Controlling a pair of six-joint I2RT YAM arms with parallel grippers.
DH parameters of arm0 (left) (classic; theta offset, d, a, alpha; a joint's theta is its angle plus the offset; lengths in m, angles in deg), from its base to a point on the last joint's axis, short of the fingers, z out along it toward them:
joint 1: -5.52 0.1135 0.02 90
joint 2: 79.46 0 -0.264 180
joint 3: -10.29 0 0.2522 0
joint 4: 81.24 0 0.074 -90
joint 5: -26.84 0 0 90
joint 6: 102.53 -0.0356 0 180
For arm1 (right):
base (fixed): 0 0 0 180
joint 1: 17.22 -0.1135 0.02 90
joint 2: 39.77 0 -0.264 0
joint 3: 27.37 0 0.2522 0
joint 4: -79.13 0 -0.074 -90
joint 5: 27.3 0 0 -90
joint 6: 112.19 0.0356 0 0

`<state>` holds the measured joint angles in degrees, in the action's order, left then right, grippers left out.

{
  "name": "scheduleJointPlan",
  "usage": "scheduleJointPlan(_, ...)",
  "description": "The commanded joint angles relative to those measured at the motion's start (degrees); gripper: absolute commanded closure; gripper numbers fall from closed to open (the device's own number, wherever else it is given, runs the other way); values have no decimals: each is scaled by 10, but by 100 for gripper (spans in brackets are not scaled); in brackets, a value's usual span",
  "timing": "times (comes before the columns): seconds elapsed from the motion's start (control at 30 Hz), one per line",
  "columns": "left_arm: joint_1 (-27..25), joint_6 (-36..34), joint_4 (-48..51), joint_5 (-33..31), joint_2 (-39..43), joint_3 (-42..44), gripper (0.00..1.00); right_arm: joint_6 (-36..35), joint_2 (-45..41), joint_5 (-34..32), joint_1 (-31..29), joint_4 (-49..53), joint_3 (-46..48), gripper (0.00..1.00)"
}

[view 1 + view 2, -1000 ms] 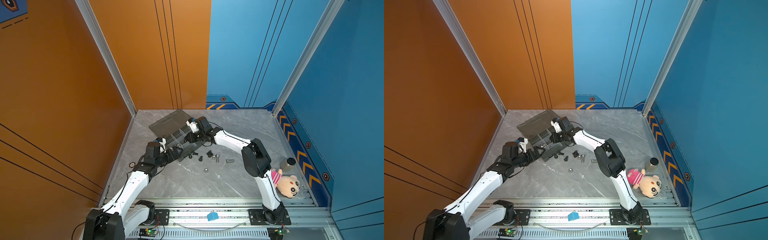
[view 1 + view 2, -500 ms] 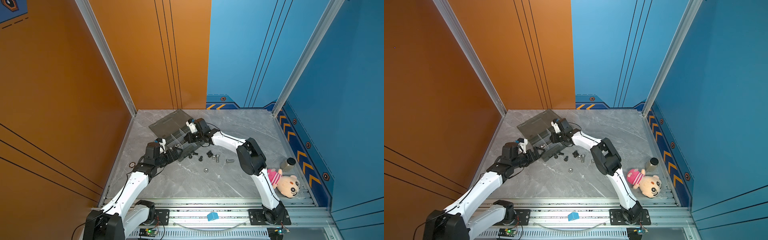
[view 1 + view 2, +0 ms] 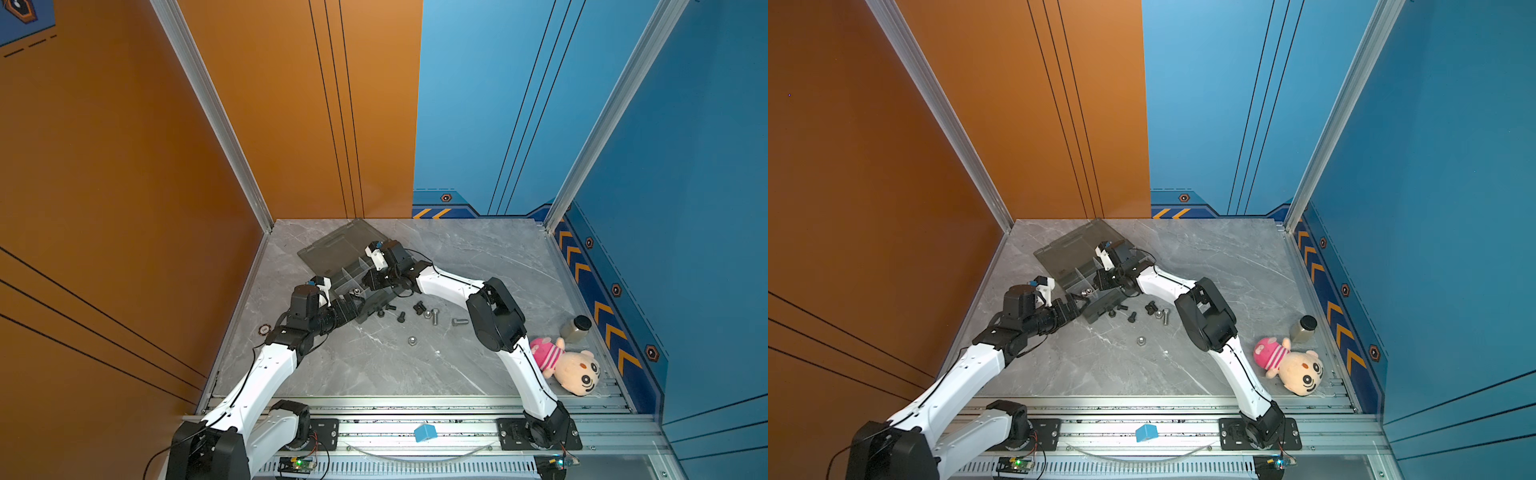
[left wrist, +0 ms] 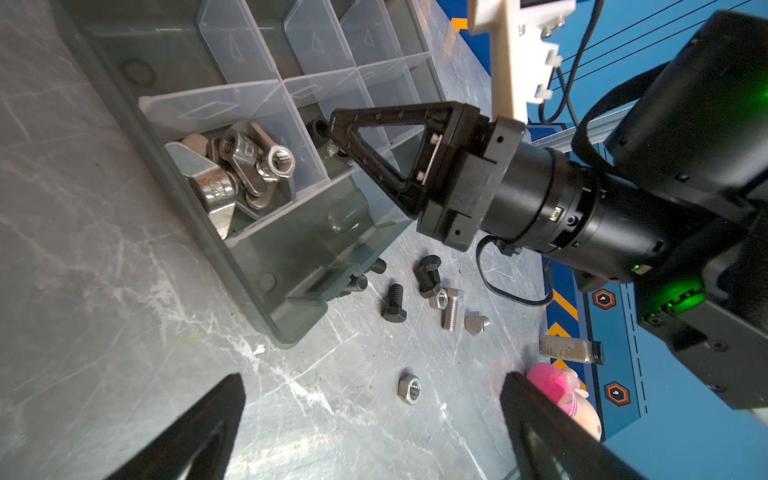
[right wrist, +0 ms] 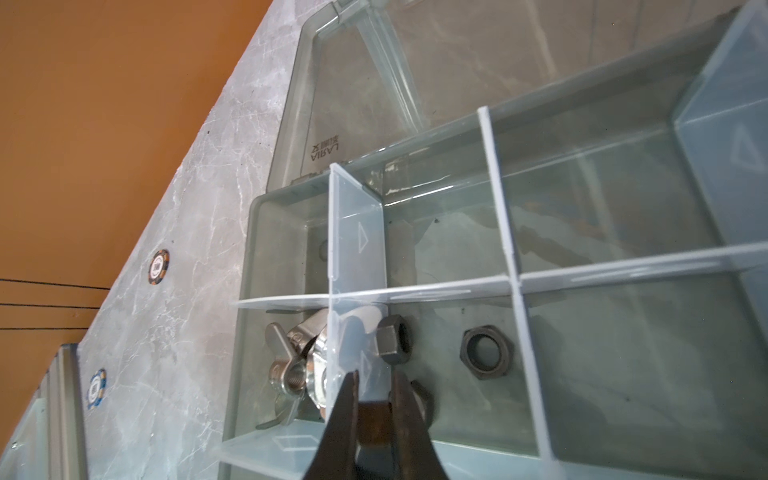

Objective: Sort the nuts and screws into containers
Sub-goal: 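Open the right gripper to drop the nut beside the other nuts, then move the right gripper back over the loose nuts and bolts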

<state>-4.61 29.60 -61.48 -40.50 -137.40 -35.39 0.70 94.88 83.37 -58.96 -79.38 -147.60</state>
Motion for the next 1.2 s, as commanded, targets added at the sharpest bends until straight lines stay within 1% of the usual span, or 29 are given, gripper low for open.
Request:
scheduleJointPlan(0.0,5,2,12,11,11,7,2,-2,2,-20,1,22,-15,79)
scheduleJointPlan(0.1,6,2,12,11,12,7,2,-3,-2,-22,2,27,-15,71)
scheduleJointPlan(0.2,6,2,14,11,13,8,2,-5,-7,-24,3,33,-14,66)
scheduleJointPlan(0.33,5,2,15,10,15,8,2,-9,-28,-22,7,39,-7,64)
scheduleJointPlan(0.43,6,3,16,10,16,8,2,-10,-59,-26,11,33,20,63)
scheduleJointPlan(0.6,5,3,17,10,15,7,2,-26,-126,-30,12,41,81,61)
scheduleJointPlan(0.67,5,3,19,9,16,6,2,-36,-154,-35,31,57,106,61)
scheduleJointPlan(0.97,2,4,20,5,13,6,2,-72,-273,-68,40,135,227,57)
scheduleJointPlan(1.07,2,4,20,2,11,5,2,-61,-305,-96,39,151,277,54)
scheduleJointPlan(1.17,0,3,19,-3,7,4,2,-42,-334,-101,34,143,337,51)
